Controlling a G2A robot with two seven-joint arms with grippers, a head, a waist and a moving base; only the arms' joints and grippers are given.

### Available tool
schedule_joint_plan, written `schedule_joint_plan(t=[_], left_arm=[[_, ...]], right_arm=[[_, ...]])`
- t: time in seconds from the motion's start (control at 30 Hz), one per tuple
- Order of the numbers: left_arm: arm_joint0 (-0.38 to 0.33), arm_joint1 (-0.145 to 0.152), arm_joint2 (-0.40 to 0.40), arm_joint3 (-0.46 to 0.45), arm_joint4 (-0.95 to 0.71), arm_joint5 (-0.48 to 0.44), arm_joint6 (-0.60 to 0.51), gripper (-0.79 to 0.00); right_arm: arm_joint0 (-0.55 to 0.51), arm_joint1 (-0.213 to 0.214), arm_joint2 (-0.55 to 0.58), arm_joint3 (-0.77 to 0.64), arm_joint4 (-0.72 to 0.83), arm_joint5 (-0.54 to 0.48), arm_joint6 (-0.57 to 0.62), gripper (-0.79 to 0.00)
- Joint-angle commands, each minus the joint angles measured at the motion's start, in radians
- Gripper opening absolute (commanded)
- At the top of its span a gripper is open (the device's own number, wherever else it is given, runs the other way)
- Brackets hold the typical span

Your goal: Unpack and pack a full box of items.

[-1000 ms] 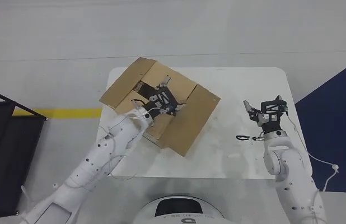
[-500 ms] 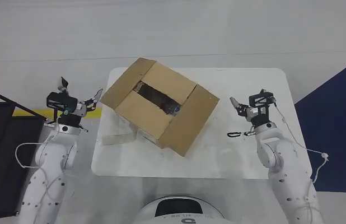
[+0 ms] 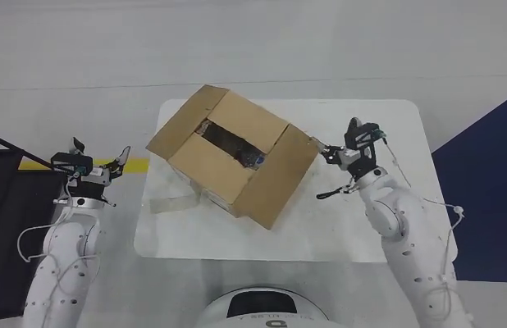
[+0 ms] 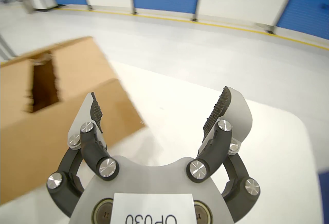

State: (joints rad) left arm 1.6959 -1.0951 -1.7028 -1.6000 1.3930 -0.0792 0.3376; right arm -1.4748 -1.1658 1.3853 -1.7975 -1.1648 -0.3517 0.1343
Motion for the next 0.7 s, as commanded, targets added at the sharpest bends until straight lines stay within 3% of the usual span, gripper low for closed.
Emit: schedule_joint_plan(t=[0.0, 0.1, 0.3, 0.6, 0.67], left_arm=[[0.0, 0.0, 0.0, 0.0, 0.0, 0.0, 0.0, 0.0], [0.0, 0.0, 0.0, 0.0, 0.0, 0.0, 0.0, 0.0], [0.0, 0.0, 0.0, 0.0, 0.0, 0.0, 0.0, 0.0], [0.0, 0.0, 0.0, 0.0, 0.0, 0.0, 0.0, 0.0], [0.0, 0.0, 0.0, 0.0, 0.0, 0.0, 0.0, 0.0]], right_arm=[[0.078, -0.006, -0.078, 0.012, 0.02, -0.098, 0.045, 0.0], [0.174, -0.022, -0.185, 0.06, 0.082, -0.148, 0.123, 0.0], [0.386, -0.084, -0.434, 0.278, 0.245, -0.1, 0.297, 0.0], [0.492, -0.132, -0.554, 0.443, 0.344, -0.108, 0.315, 0.0], [0.507, -0.14, -0.565, 0.472, 0.369, -0.104, 0.321, -0.058]])
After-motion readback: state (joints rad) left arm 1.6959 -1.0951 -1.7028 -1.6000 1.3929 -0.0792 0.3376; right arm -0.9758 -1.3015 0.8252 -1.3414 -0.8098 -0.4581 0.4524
